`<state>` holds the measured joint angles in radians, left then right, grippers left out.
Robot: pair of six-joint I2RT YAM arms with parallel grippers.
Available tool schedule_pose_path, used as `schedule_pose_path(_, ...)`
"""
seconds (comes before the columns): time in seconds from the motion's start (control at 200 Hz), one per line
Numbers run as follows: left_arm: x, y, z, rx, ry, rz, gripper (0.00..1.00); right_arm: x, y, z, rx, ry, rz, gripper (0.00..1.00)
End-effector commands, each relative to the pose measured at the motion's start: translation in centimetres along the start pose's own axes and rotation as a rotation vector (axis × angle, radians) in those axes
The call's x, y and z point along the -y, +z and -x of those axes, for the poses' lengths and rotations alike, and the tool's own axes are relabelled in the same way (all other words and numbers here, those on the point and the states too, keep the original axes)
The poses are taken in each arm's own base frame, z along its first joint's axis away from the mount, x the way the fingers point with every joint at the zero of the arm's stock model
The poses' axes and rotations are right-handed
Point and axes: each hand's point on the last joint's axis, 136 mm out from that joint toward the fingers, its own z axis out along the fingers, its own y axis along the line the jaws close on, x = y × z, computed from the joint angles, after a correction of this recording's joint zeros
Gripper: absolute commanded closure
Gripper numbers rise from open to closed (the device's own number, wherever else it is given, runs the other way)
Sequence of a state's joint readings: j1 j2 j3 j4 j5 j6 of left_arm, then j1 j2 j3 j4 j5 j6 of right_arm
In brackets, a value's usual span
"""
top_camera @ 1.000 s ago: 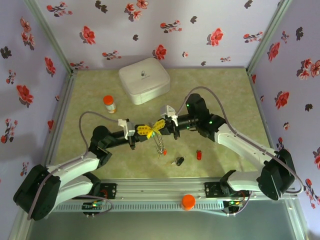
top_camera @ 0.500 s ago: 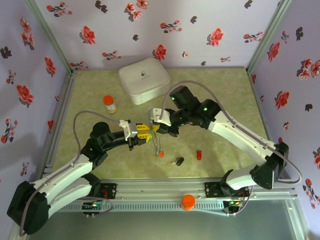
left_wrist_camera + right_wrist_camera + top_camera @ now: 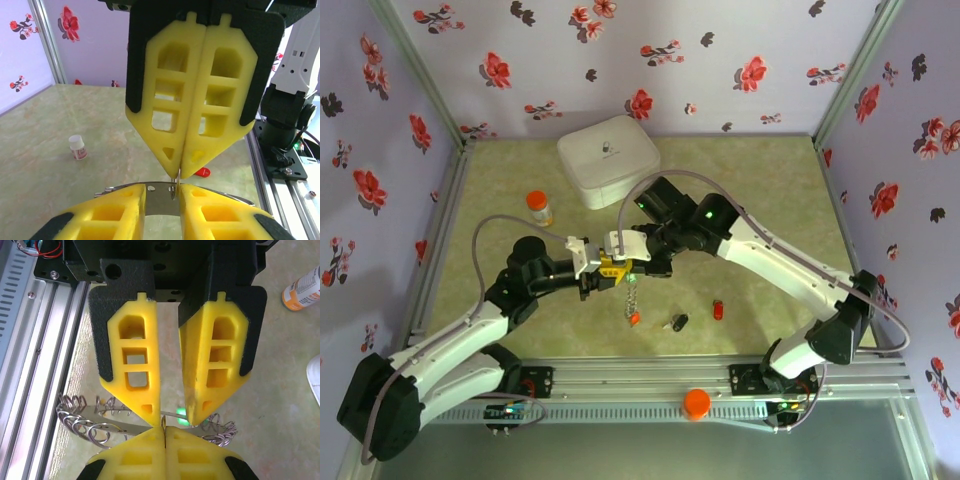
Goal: Put the keys on the keyring
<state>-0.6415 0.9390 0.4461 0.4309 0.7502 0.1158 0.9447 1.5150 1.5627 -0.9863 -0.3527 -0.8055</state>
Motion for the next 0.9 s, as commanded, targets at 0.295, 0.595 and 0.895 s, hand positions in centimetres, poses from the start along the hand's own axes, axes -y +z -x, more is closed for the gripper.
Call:
schedule_pose_path(0.295,0.3,0.2,1.4,0.039,0.057,-0.028,0.98,0.0,0.1,1.5,0.061,0.028,-0.006,1.0)
schedule_pose_path(0.595,0.1,-0.2,1.5,0.13,0.079,0.018,1.0,2.8,-4.1,-0.6,0.352,0.22,-0.202,0.63)
schedule_pose_path(0.895,0.2,-0.6,2.8,0.252,0.094,0.022,1.0,1.1,-1.8,-1.5,0.592,0.254,-0.161,0.64)
